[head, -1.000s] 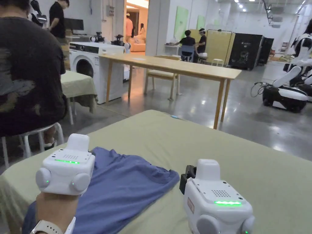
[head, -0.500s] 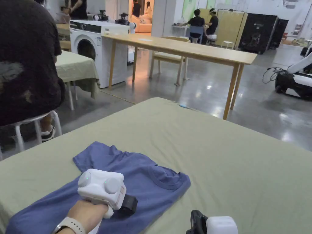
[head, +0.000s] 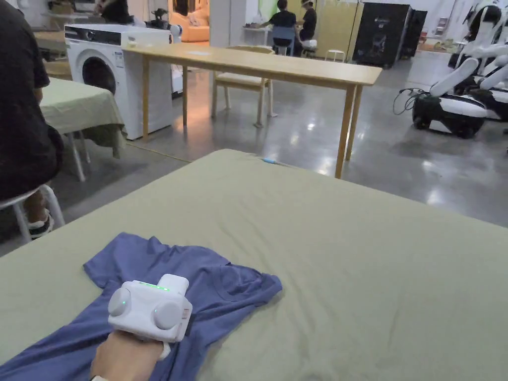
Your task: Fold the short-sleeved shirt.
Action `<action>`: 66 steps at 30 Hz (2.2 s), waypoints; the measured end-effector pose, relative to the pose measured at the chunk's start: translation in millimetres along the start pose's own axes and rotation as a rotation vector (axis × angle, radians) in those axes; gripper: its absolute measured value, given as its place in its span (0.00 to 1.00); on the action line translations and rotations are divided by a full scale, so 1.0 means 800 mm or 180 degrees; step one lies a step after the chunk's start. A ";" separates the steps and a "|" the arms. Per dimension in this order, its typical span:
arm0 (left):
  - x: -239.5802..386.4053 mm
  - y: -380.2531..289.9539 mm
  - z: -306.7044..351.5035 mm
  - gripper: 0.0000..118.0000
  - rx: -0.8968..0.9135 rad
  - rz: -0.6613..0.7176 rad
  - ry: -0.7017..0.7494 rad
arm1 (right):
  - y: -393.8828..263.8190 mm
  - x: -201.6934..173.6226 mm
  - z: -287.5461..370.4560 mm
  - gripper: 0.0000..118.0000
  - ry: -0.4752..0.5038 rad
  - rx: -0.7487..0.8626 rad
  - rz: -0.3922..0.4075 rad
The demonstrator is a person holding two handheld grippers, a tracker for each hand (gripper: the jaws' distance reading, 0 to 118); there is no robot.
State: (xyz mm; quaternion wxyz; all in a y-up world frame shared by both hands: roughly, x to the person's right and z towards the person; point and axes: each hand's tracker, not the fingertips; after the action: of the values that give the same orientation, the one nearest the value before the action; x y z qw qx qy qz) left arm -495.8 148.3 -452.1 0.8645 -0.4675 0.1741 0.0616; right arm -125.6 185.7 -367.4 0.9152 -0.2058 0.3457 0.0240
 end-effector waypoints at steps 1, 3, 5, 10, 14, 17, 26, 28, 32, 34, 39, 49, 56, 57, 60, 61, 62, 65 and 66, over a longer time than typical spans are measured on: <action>0.008 0.004 0.012 0.05 0.0157 -0.0045 -0.0006 | 0.001 0.005 0.010 0.00 -0.0042 0.0038 -0.0021; 0.008 0.032 0.000 0.05 0.0221 0.0085 -0.0301 | 0.002 0.023 0.035 0.00 -0.0122 0.0113 -0.0090; 0.028 0.060 0.017 0.04 0.0309 0.0040 -0.0573 | 0.001 0.041 0.059 0.00 -0.0235 0.0181 -0.0172; 0.175 0.071 0.112 0.04 0.1030 -0.0445 -0.1021 | -0.013 0.095 0.123 0.00 -0.0652 0.0248 -0.0398; 0.309 0.081 0.182 0.04 0.1289 -0.0715 -0.1606 | -0.020 0.138 0.184 0.00 -0.0972 0.0327 -0.0424; 0.410 0.066 0.225 0.04 0.1378 -0.0841 -0.2120 | -0.029 0.175 0.226 0.00 -0.1210 0.0378 -0.0478; 0.652 -0.047 0.174 0.04 0.0664 -0.1537 -0.1965 | -0.077 0.267 0.316 0.00 -0.1823 0.0322 -0.0656; 0.682 -0.073 0.143 0.04 0.0529 -0.1534 -0.1863 | -0.089 0.284 0.326 0.00 -0.1864 0.0287 -0.0777; 0.704 -0.098 0.118 0.06 0.0538 -0.1615 -0.1753 | -0.098 0.301 0.335 0.00 -0.1913 0.0219 -0.0783; 0.693 -0.096 0.128 0.28 0.0644 -0.1594 -0.1768 | -0.096 0.303 0.334 0.00 -0.1903 0.0210 -0.0760; 0.587 -0.101 0.208 0.96 0.1377 -0.1300 -0.1840 | -0.081 0.294 0.322 0.00 -0.1847 0.0239 -0.0639; 0.289 -0.187 0.297 0.46 0.1917 -0.0866 -0.0972 | -0.044 0.246 0.272 0.00 -0.1559 0.0296 -0.0442; 0.230 -0.176 0.250 0.05 0.1656 -0.0621 -0.0904 | -0.042 0.220 0.251 0.00 -0.1526 0.0269 -0.0489; 0.230 -0.170 0.243 0.05 0.1565 -0.0650 -0.0978 | -0.043 0.219 0.249 0.00 -0.1544 0.0255 -0.0483; 0.240 -0.132 0.200 0.04 0.1204 -0.0794 -0.1147 | -0.046 0.219 0.248 0.00 -0.1598 0.0188 -0.0433; 0.245 -0.110 0.177 0.04 0.1076 -0.0905 -0.1101 | -0.048 0.221 0.248 0.00 -0.1614 0.0161 -0.0423; 0.252 -0.090 0.157 0.04 0.0961 -0.1004 -0.1061 | -0.050 0.223 0.248 0.00 -0.1627 0.0141 -0.0421; 0.268 -0.019 0.095 0.04 0.0696 -0.1081 -0.0946 | -0.058 0.232 0.246 0.00 -0.1701 0.0043 -0.0427; 0.276 -0.002 0.081 0.04 0.0673 -0.1055 -0.0947 | -0.062 0.236 0.245 0.00 -0.1734 0.0018 -0.0428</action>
State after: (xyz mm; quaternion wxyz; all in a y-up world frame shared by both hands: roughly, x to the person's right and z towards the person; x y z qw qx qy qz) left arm -274.1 188.5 -497.0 0.9230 -0.3824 -0.0287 -0.0315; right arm 148.7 199.1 -338.4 0.9745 -0.2116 0.0725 0.0167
